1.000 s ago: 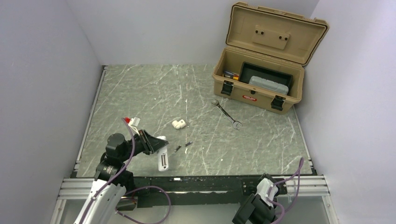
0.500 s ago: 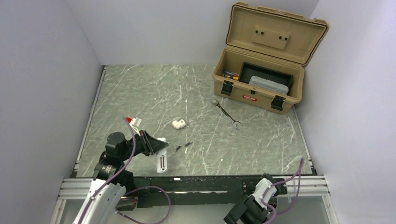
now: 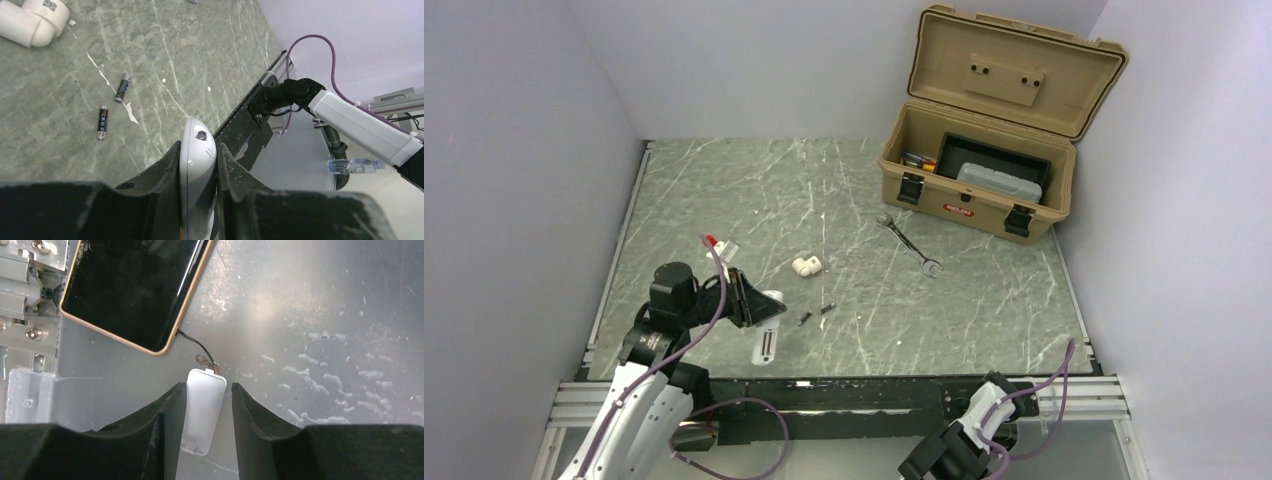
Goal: Load the batteries into the remote control
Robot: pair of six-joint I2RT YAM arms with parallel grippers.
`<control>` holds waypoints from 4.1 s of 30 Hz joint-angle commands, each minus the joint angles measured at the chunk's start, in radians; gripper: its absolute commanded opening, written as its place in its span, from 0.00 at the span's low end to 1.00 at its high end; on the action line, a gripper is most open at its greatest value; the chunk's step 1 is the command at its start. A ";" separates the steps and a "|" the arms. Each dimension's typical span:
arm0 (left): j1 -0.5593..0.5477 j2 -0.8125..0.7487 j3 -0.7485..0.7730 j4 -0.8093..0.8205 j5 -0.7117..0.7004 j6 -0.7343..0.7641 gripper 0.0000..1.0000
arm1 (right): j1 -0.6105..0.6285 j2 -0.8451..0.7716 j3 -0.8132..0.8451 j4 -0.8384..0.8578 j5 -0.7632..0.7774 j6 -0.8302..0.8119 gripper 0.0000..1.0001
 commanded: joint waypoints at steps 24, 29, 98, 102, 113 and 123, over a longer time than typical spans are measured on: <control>0.007 -0.045 -0.006 0.022 -0.001 0.005 0.00 | -0.007 -0.149 -0.354 -0.145 0.080 0.323 0.00; 0.008 -0.055 -0.012 0.024 -0.010 -0.015 0.00 | -0.036 -0.252 -0.449 -0.153 0.200 0.399 0.00; -0.054 0.704 -0.341 1.888 -0.254 -0.797 0.00 | -1.419 -1.252 -1.397 1.032 -0.645 0.303 0.90; -0.101 0.824 -0.328 2.026 -0.275 -0.836 0.00 | -1.392 -1.190 -1.383 1.120 -0.681 0.331 0.88; -0.136 0.790 -0.318 2.022 -0.313 -0.833 0.00 | -1.293 -1.093 -1.331 1.061 -0.599 0.293 0.85; -0.144 0.740 -0.332 2.024 -0.317 -0.839 0.00 | -1.287 -1.006 -1.323 1.190 -0.635 0.354 0.55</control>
